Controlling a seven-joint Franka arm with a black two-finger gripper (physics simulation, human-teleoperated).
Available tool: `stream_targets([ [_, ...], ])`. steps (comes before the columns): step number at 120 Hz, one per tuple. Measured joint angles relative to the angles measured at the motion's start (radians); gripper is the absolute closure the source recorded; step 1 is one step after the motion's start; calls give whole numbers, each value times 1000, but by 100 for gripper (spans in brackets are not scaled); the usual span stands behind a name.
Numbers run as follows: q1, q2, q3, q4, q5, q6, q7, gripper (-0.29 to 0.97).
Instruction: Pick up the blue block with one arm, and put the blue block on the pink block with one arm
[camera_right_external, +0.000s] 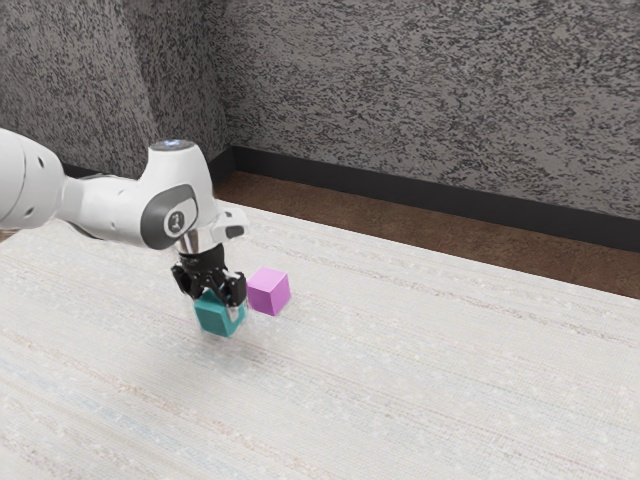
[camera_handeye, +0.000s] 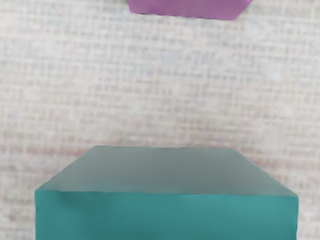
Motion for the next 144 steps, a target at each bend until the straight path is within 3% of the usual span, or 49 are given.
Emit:
stream_targets([
  [25, 1, 103, 27, 288, 35, -131, -8, 31],
  [57, 0, 226, 18, 458, 41, -232, -16, 31],
  [144, -2, 335, -27, 609, 54, -335, 13, 32],
])
